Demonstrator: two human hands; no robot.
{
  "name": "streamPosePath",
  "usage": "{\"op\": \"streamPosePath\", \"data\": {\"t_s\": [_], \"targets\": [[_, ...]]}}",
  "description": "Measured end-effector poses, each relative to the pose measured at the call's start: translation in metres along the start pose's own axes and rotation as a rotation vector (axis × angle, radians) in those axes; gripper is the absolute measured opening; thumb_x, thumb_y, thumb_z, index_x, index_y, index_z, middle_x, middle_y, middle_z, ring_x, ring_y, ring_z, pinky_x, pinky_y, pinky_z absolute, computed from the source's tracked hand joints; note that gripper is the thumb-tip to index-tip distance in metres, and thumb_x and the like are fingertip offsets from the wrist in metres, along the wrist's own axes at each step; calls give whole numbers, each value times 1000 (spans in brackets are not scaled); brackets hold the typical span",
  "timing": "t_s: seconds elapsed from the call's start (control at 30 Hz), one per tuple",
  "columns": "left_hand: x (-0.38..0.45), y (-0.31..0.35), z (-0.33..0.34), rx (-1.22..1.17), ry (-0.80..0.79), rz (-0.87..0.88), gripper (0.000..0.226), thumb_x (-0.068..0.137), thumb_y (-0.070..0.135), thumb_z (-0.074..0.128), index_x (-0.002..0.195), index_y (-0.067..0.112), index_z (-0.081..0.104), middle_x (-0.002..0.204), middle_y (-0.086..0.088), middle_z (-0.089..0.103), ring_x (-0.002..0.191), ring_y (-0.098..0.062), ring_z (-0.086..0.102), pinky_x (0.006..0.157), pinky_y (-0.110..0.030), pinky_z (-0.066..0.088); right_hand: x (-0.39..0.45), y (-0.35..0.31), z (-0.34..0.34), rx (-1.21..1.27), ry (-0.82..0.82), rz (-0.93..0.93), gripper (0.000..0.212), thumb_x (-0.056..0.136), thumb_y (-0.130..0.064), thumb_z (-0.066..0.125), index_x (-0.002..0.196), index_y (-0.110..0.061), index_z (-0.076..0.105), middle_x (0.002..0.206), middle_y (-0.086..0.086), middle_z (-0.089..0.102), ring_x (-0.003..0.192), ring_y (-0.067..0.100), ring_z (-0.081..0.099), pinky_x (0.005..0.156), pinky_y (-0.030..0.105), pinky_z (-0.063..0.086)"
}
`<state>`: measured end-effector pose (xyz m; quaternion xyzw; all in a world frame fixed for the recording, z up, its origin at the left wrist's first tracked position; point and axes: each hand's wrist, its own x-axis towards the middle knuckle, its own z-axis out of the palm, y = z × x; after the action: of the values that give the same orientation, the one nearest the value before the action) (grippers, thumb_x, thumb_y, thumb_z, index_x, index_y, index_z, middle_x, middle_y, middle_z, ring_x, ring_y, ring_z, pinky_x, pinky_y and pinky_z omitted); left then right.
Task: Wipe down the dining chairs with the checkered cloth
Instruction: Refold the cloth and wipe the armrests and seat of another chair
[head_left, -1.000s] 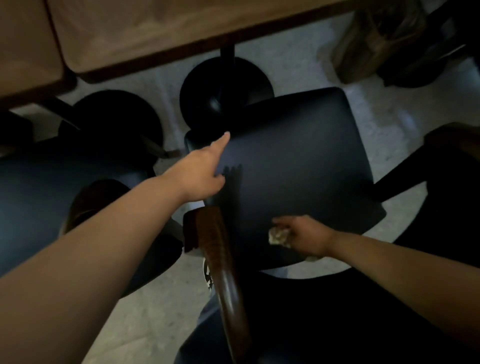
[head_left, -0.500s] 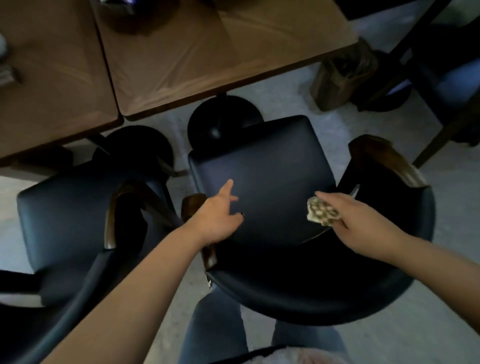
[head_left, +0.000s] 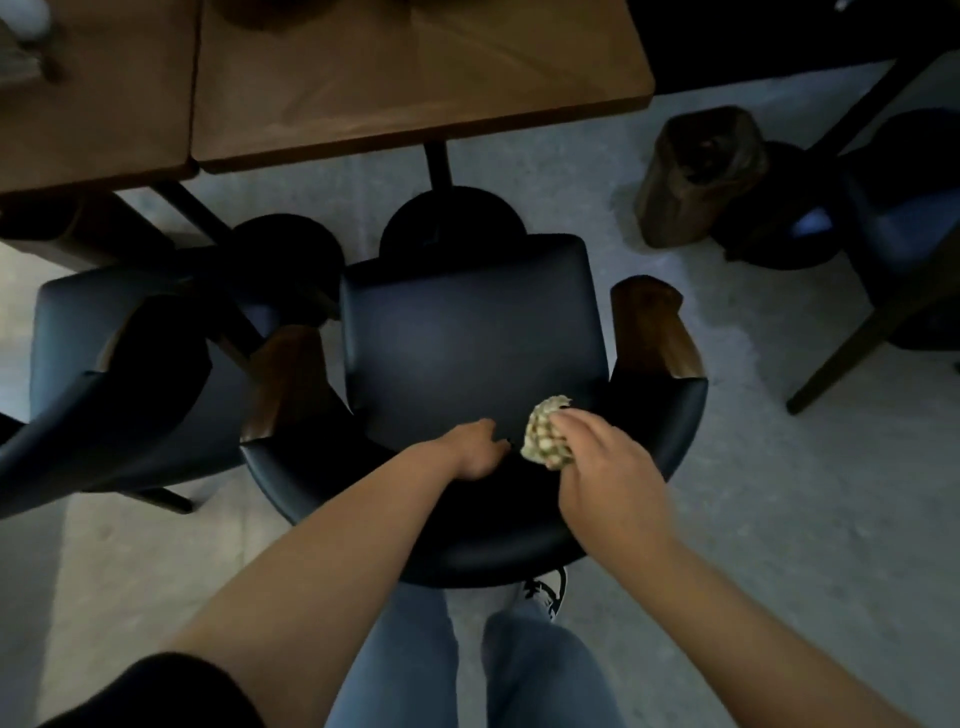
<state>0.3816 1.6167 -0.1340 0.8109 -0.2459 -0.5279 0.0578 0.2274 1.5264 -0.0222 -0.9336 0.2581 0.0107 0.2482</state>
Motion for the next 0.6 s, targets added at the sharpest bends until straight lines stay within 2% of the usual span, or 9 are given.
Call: {"op": "streamPosePath", "data": {"t_s": [0.07,0.13,0.23,0.37,0.47,0.6], "targets": [[10,-2,8,3,1,-42,51,101,42,39,136,6,48,144,-17,48,128,-32,49,101,-34,38,1,0,6,5,86,-15,39,73,-6,54,109,-5,69,110,9,69,83,30,66,72,42,55],[20,-7,12,43,-49,-66,50,101,40,38,133,4,53,142,-18,51,126,-31,51,99,-33,39,2,2,10,9,142,-17,41,75,-14,44,104,-7,72,105,5,70,76,27,66,67,38,54],[32,-13,11,103,-158,-110,52,100,44,38,133,9,57,143,-14,51,128,-27,51,106,-37,39,3,5,14,7,189,-32,43,75,-17,41,103,-9,72,104,2,71,74,24,65,63,35,51],[39,-16,7,72,-236,-192,61,93,57,38,142,22,49,150,-6,44,133,-25,45,108,-39,33,2,8,17,6,248,-52,42,75,-16,41,102,-10,72,103,1,71,72,22,64,61,33,49],[44,-16,9,-5,-238,-193,57,95,53,41,144,24,47,152,-3,42,135,-22,43,110,-37,32,4,9,17,15,273,-85,41,76,-15,42,103,-9,72,104,1,71,74,21,65,62,32,48],[48,-15,17,45,-188,-194,52,100,46,38,145,22,45,153,-5,40,138,-23,39,111,-36,28,2,9,15,24,263,-80,40,77,-14,43,102,-9,73,105,2,71,76,22,66,64,33,48]]}}
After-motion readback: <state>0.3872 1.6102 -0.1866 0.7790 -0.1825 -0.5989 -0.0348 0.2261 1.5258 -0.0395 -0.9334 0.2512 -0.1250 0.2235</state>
